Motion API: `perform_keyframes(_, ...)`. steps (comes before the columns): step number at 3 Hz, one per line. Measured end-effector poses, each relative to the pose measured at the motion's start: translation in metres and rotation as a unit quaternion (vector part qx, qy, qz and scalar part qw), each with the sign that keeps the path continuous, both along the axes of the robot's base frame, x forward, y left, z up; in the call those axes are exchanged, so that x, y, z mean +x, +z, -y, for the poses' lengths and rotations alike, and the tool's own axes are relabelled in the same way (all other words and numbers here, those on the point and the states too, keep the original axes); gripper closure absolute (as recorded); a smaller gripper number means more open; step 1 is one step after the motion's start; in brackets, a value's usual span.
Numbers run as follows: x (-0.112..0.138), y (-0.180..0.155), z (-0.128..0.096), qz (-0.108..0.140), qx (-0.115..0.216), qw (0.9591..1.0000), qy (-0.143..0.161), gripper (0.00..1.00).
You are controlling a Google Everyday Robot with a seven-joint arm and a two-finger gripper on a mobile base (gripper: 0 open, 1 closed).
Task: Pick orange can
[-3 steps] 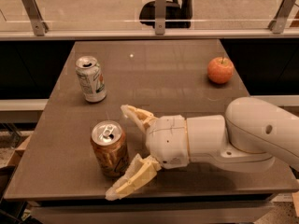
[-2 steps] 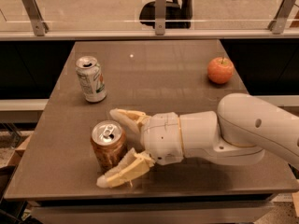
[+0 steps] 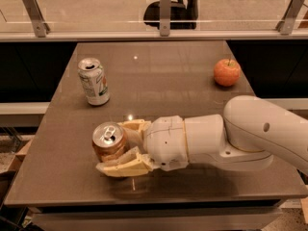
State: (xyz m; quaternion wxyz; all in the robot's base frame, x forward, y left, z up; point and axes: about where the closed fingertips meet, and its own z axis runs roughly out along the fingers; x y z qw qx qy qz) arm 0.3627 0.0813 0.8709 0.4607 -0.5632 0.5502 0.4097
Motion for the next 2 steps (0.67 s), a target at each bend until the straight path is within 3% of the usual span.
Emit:
perform_keyframes(1,-0.0014,0.0014,-0.0016,0.002,-0.001,1.0000,0.001,0.87)
perform_keyframes(2,-0.0028,0.0028,-0.0032,0.004,-0.003,1.0000,0.003,1.00)
